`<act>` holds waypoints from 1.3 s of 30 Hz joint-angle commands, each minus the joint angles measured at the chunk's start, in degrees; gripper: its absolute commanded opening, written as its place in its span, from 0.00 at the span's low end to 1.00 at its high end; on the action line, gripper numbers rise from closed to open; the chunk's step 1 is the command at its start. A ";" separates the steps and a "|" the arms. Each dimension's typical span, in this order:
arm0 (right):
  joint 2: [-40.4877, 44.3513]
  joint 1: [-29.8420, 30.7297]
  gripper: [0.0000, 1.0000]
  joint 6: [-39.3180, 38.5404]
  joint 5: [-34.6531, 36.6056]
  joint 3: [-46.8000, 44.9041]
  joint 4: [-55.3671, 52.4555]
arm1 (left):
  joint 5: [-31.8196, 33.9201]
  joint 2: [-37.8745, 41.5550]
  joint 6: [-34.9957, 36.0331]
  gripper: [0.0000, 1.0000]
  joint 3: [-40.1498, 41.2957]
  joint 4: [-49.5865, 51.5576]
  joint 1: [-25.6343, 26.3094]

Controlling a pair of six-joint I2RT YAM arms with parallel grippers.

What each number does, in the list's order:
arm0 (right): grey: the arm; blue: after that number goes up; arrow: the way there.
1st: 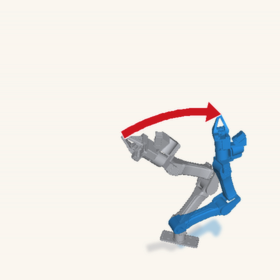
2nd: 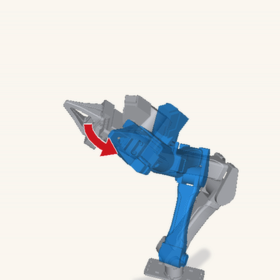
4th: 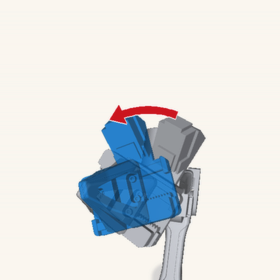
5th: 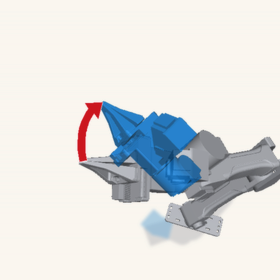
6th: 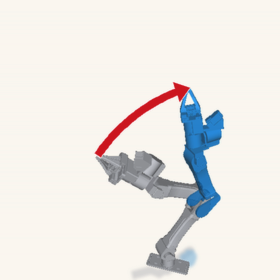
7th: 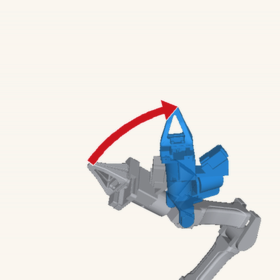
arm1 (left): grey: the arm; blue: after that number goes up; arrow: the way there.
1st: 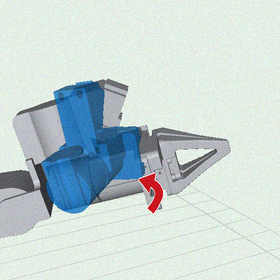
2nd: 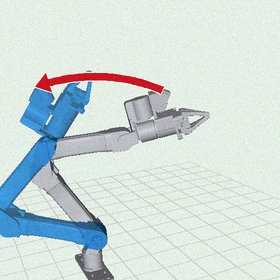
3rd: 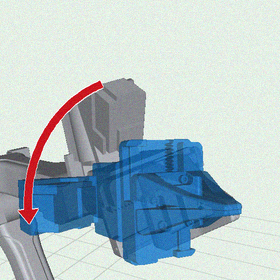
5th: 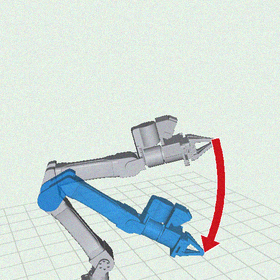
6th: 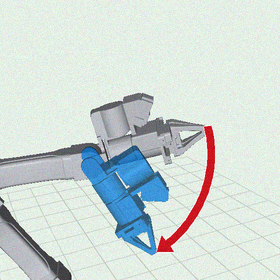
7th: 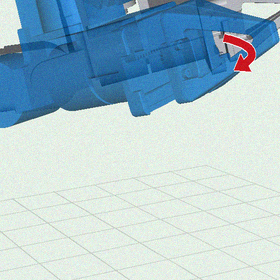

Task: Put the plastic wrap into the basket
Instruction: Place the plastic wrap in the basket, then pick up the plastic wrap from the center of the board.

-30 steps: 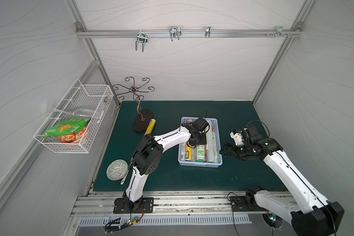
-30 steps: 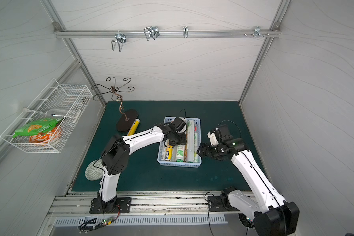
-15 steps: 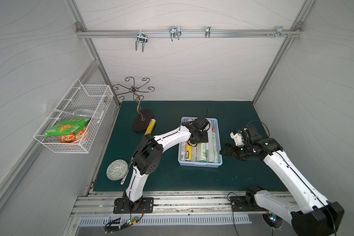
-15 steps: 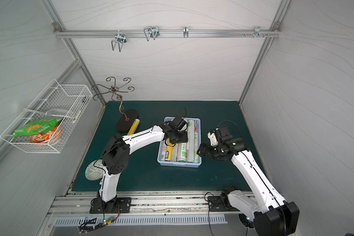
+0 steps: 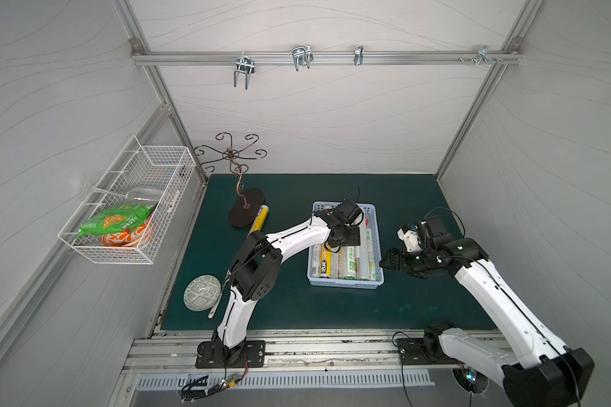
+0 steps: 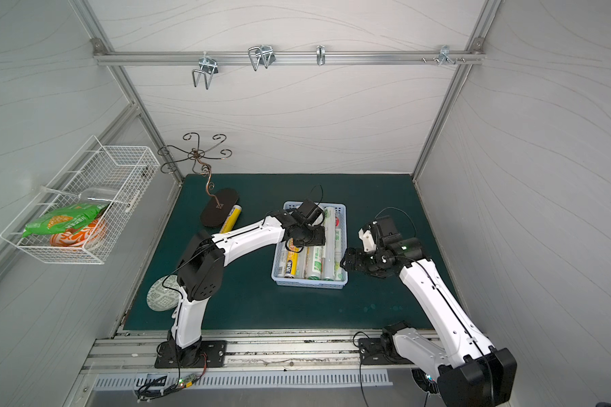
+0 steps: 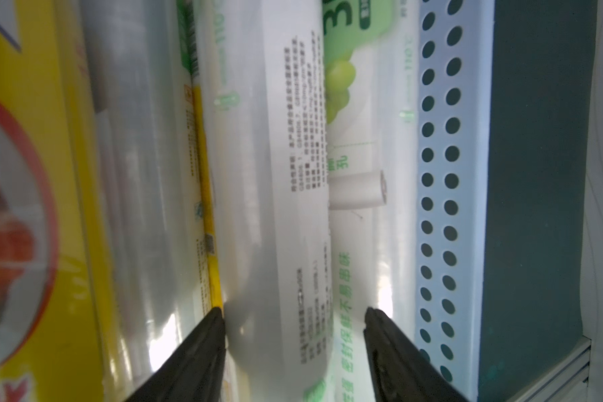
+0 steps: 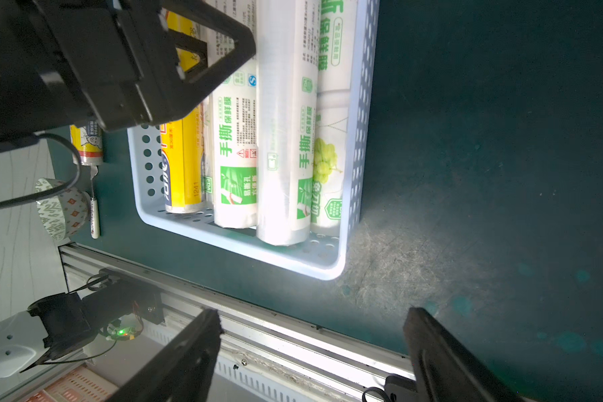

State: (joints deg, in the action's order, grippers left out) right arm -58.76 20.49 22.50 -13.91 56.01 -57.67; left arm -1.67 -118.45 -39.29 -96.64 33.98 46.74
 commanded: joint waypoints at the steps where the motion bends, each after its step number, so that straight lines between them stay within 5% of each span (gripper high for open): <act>1: 0.40 -0.04 0.88 -0.28 0.46 1.72 -1.66 | 5.97 4.80 5.50 0.70 -4.06 3.46 0.22; 13: 0.16 -0.10 0.88 -0.58 0.64 2.09 -1.91 | 19.21 14.32 15.26 0.76 -3.85 14.15 -4.54; 21: -0.04 -0.08 0.89 -0.74 1.19 2.26 -2.08 | 24.59 21.29 16.87 0.86 4.48 14.25 -11.90; 32: -0.65 -0.10 0.89 -0.88 0.81 1.96 -1.83 | 22.35 22.97 12.26 0.96 20.58 5.94 -26.10; 39: -0.30 -0.10 0.89 -1.51 1.37 1.93 -2.54 | 21.87 19.15 12.19 0.97 24.09 4.96 -32.60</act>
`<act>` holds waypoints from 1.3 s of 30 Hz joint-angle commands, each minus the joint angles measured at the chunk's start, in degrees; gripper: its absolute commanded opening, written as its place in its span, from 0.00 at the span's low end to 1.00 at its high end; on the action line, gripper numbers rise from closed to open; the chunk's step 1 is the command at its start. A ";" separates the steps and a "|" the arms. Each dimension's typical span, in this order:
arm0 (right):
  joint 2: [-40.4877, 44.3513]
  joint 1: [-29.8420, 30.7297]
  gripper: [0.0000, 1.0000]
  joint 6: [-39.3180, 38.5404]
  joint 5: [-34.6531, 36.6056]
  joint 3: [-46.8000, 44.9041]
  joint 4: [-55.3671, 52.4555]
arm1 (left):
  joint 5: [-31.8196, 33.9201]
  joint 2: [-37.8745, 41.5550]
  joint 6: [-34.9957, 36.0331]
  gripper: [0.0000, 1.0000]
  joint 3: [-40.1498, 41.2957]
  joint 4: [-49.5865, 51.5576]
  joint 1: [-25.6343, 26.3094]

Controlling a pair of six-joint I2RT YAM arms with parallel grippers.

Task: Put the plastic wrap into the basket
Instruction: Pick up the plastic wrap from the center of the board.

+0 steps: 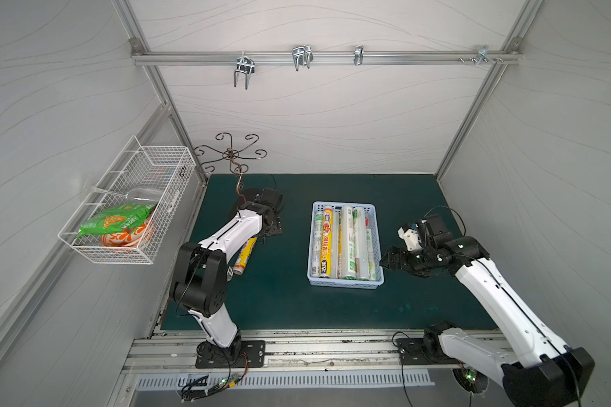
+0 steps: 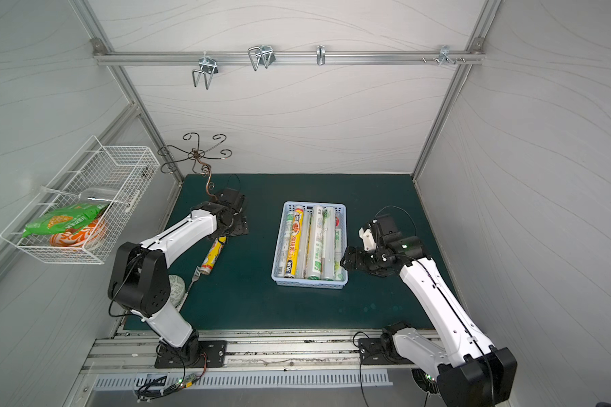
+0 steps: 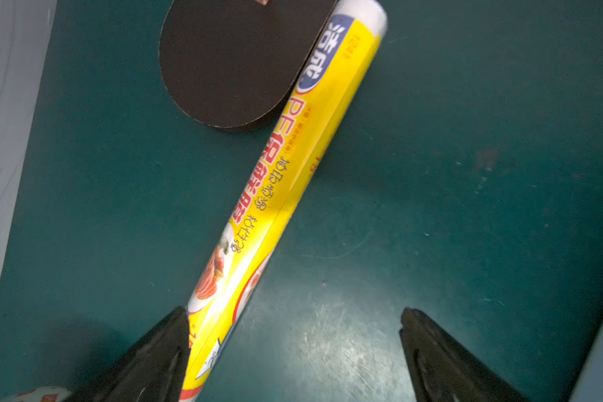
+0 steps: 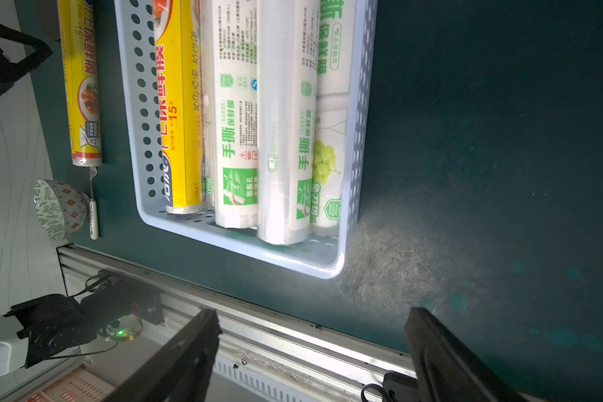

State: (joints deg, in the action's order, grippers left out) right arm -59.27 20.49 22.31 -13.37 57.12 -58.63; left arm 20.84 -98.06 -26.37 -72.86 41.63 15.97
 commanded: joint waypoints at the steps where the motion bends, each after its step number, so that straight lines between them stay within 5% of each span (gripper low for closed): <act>1: 0.20 -0.05 0.89 -1.30 0.75 0.79 -1.57 | -0.95 -1.50 -0.55 0.97 0.79 -2.90 -2.59; 13: 0.16 -0.05 0.90 -0.89 0.07 0.45 -1.43 | -4.56 -3.87 1.57 0.97 6.58 -8.81 -8.40; 30: 1.23 -0.04 0.90 -0.15 -1.00 1.88 -3.49 | -11.82 -6.28 2.43 0.93 9.97 -13.41 -7.90; 39: 3.84 -0.09 0.90 0.88 -1.87 0.26 -3.86 | -15.03 -9.05 1.15 0.79 5.92 -11.18 -6.45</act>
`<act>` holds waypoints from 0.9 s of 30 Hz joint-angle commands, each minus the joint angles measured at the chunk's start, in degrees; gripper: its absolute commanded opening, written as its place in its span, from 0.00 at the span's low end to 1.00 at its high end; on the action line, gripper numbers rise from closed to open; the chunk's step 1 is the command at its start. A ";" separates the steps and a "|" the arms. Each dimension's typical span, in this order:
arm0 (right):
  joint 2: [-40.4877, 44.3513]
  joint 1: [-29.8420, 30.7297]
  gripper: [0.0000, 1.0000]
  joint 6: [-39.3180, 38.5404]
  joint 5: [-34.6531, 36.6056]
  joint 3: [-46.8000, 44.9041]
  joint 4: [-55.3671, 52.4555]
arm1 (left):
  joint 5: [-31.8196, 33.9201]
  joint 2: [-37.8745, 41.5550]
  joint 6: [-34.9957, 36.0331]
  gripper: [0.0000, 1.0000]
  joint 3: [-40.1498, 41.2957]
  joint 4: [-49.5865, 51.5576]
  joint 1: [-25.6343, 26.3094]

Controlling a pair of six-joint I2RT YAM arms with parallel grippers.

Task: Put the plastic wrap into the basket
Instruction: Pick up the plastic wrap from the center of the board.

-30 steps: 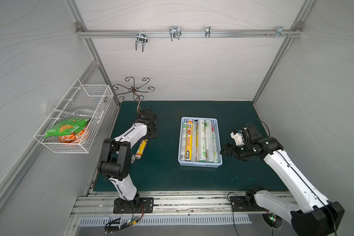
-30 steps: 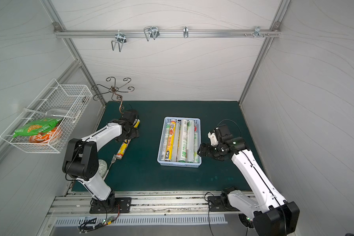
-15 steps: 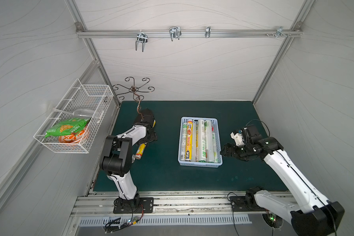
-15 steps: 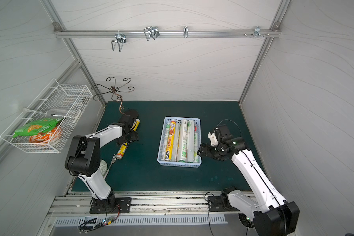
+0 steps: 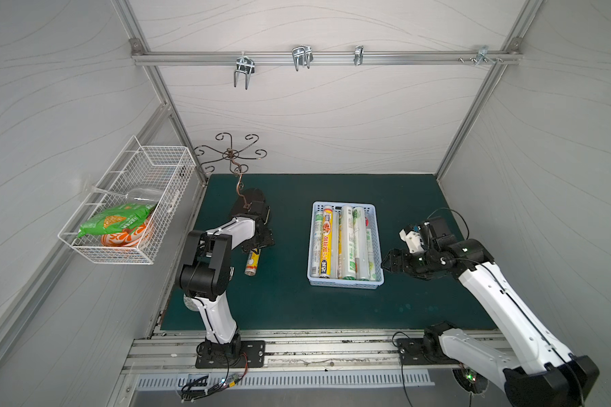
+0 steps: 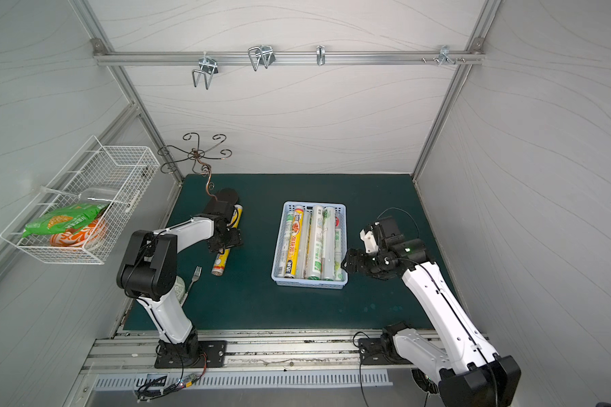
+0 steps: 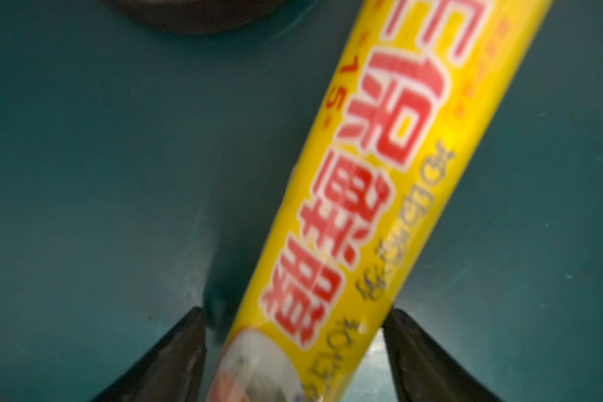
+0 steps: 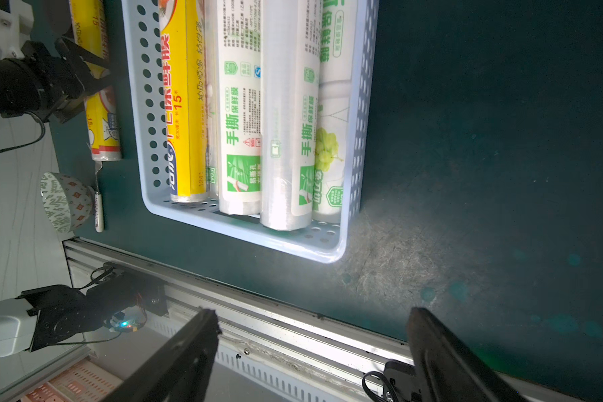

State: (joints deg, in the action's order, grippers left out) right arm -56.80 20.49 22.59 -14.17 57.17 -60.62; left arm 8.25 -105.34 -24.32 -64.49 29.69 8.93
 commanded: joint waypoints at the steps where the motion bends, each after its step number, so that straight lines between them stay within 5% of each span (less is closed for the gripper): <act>1: 1.66 -0.07 0.90 0.71 -1.21 -0.01 -1.78 | -3.17 -1.87 -1.32 0.76 -2.64 0.63 0.67; 18: 2.22 0.16 0.90 1.22 -2.86 -0.92 -0.89 | -6.00 -4.29 -1.36 0.46 -6.08 2.28 2.77; 27: 4.32 0.39 0.89 3.74 -4.71 -3.07 0.42 | -4.04 2.63 -4.00 0.35 -4.77 4.91 9.09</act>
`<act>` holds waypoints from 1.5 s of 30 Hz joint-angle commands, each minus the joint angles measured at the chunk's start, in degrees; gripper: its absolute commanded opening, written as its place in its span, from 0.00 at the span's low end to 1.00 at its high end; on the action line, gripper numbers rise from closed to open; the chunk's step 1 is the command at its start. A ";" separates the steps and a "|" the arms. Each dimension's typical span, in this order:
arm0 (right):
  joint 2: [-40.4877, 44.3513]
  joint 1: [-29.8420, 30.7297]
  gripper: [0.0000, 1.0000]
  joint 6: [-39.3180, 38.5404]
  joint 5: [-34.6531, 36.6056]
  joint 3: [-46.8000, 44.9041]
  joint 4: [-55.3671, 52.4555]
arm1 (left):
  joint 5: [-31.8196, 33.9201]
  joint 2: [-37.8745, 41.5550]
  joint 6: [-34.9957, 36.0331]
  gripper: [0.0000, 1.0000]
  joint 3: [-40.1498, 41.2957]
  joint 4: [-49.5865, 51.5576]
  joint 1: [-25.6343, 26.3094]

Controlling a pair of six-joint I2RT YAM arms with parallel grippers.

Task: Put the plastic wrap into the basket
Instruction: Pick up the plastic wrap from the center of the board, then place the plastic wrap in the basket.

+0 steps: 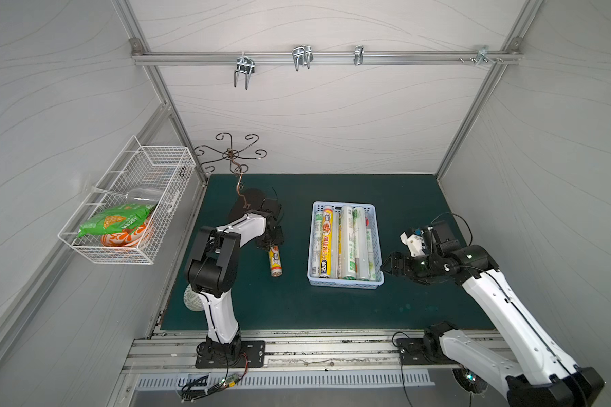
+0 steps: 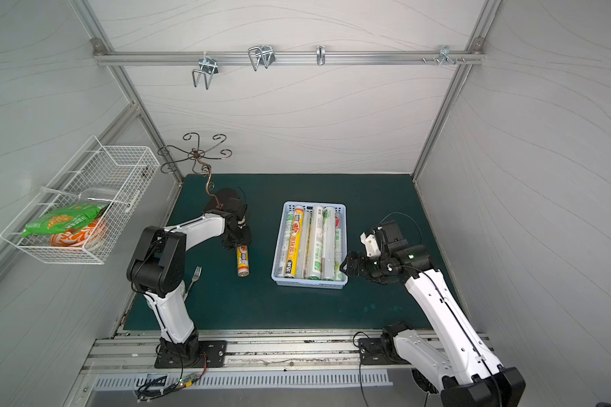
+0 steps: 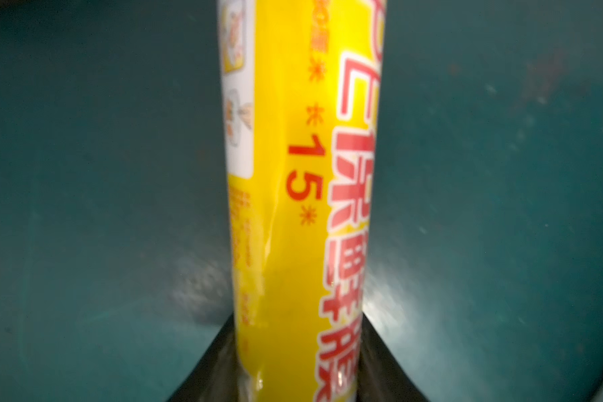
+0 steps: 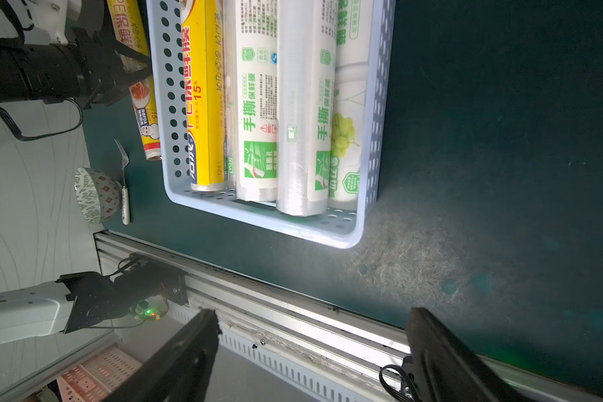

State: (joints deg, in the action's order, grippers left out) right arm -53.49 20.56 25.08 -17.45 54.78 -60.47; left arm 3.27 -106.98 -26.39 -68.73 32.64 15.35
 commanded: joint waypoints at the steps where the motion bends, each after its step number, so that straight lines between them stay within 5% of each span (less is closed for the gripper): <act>1: 1.13 0.36 0.89 1.29 -1.44 -0.73 0.18 | 1.48 5.13 -2.36 0.35 -0.53 2.64 3.92; 15: 2.87 0.47 0.89 3.40 -1.44 -4.90 2.71 | 3.72 21.90 -10.31 0.32 -2.63 6.80 19.09; 28: 1.90 0.46 0.89 3.26 -1.45 -6.62 5.27 | -0.21 11.47 -13.82 0.31 -12.53 1.35 29.44; 45: 2.61 0.46 0.89 2.89 -1.88 -6.97 5.86 | -1.21 -0.70 -13.86 0.32 -21.57 2.71 30.53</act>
State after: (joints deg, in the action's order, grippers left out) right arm -51.53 20.67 28.25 -18.59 48.36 -55.18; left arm 2.31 -106.34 -39.90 -86.87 36.56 45.56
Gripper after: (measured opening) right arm 0.894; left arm 0.443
